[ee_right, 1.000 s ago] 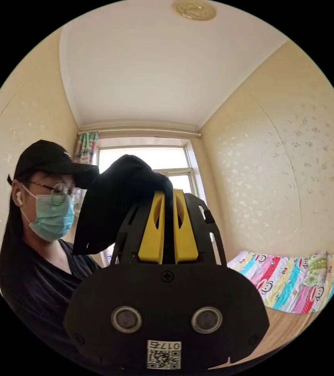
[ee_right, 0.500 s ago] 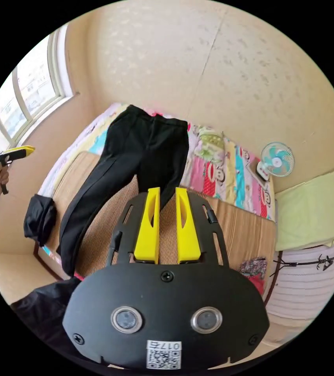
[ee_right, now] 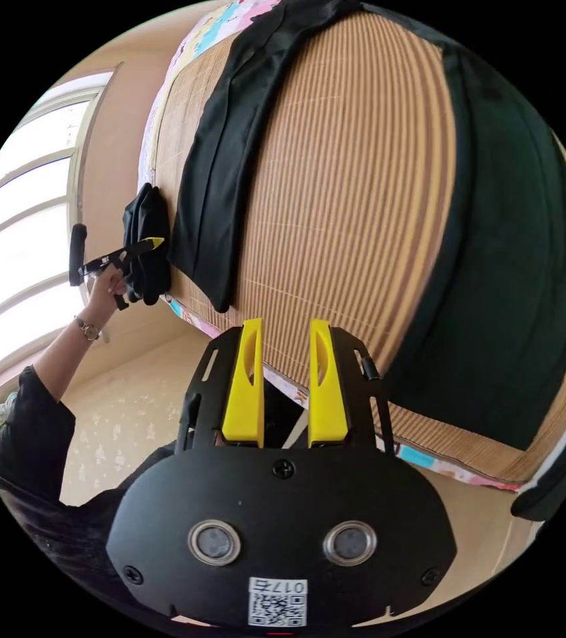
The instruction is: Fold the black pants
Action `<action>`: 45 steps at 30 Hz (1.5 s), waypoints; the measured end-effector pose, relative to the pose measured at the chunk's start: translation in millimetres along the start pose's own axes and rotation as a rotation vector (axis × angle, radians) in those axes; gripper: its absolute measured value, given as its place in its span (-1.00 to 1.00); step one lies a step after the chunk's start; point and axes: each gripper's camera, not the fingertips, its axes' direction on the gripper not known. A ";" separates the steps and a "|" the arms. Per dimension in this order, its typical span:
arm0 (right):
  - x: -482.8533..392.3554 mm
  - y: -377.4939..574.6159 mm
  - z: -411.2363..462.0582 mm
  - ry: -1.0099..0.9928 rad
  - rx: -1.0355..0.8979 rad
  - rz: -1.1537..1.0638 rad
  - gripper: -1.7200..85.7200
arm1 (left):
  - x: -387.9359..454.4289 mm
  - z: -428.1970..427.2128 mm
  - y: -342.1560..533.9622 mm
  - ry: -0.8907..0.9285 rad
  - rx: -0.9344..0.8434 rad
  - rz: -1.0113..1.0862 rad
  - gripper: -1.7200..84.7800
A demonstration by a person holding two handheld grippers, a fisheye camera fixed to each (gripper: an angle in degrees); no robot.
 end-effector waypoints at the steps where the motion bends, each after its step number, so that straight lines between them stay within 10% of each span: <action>1: -13.6 -14.4 17.4 -0.031 -0.005 -0.008 -0.71 | -7.6 7.4 -5.3 -0.012 -0.021 0.033 -0.73; 9: -58.1 -26.4 45.9 0.219 0.071 0.020 -0.83 | -23.2 26.1 4.4 -0.123 -0.128 0.127 -0.86; 16: -30.9 27.0 16.4 -0.054 0.091 0.103 -0.78 | -58.6 21.0 108.1 0.045 -0.080 0.129 -0.92; 26: -7.6 119.7 3.8 0.051 -0.267 -0.106 -0.86 | -113.4 38.4 182.1 0.161 -0.243 0.054 -0.92; 31: 71.5 176.6 -107.9 0.128 -0.025 0.055 -0.78 | -123.8 -3.0 200.4 0.070 -0.114 -0.025 -0.79; 40: 245.2 254.2 -241.5 0.245 0.321 0.533 -0.69 | 60.0 28.6 93.5 0.440 -0.140 0.365 -0.71; 45: 240.4 279.7 -226.6 0.188 0.295 0.455 -0.82 | 129.6 101.7 61.3 0.235 -0.360 0.357 -0.82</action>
